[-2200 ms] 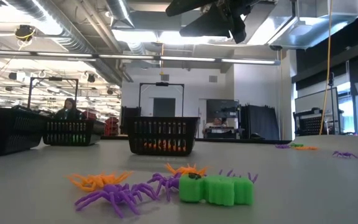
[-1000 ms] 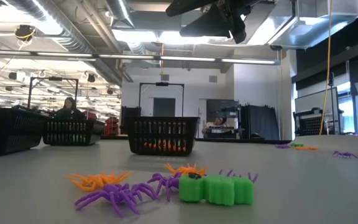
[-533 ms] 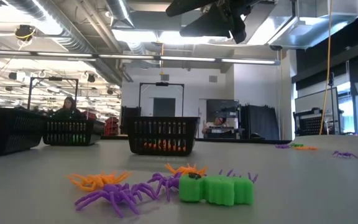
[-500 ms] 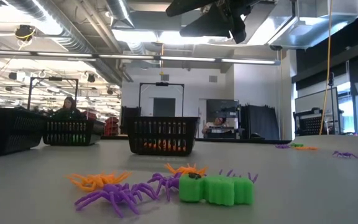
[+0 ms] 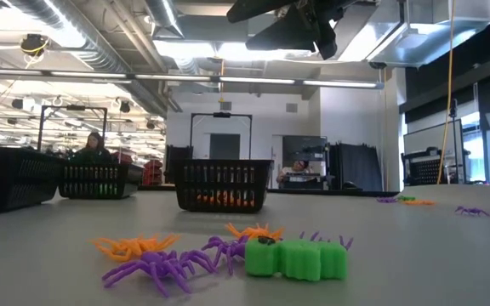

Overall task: Sort Halloween decoration
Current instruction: Put the orange spider toy into the bottom right black basket

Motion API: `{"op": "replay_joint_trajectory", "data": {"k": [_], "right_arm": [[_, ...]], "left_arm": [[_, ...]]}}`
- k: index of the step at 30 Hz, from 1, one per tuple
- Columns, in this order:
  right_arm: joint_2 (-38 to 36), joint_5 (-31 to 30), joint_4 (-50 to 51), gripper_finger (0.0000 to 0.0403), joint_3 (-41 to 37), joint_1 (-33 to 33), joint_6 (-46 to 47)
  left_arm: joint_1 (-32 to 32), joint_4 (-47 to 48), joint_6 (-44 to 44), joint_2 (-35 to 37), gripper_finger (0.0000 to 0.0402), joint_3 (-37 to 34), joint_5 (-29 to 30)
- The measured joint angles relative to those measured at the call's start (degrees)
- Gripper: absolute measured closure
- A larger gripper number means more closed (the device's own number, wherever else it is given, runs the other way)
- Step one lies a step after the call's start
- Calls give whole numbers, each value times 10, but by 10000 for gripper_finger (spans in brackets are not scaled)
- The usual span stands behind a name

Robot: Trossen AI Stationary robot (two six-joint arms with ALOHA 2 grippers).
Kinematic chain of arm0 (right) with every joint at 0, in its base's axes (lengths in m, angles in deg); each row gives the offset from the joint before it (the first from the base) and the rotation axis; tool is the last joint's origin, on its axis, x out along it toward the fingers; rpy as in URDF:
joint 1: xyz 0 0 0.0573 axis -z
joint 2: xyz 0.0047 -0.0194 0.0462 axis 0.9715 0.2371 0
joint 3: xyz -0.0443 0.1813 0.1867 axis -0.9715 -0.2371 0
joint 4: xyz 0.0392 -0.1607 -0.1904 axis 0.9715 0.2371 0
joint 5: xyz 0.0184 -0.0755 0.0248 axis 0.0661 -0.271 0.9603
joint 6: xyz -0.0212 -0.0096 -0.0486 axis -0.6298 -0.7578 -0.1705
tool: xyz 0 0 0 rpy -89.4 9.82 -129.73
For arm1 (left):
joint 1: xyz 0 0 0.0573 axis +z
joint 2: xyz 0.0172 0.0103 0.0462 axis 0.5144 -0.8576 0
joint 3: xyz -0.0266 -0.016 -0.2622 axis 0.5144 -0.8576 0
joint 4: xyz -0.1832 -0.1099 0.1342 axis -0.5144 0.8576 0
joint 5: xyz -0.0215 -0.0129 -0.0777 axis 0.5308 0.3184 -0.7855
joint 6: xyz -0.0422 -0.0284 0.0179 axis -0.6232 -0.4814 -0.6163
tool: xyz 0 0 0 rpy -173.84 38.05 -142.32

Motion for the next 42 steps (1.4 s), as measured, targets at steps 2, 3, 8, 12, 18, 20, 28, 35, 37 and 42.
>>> {"op": "replay_joint_trajectory", "data": {"k": [2,3,8,12,18,20,28,35,37,42], "right_arm": [[0,0,0,157,0,0,0],[0,0,0,157,0,0,0],[0,0,0,157,0,0,0],[0,0,0,157,0,0,0],[0,0,0,157,0,0,0],[0,0,1,157,0,0,0],[0,0,0,157,0,0,0],[0,-1,-2,157,0,0,0],[0,-2,-2,157,0,0,-1],[-2,-2,6,157,0,0,-17]], "left_arm": [[2,5,-1,0,328,0,-5],[4,7,-1,0,346,0,-8],[13,7,-1,2,395,-2,-26],[16,17,-12,21,401,-2,-19],[18,147,-19,41,401,55,20],[18,195,-13,41,401,80,28],[22,325,35,41,401,194,141],[94,282,246,42,401,239,290],[130,257,320,46,401,239,323],[244,155,498,62,401,239,351]]}}
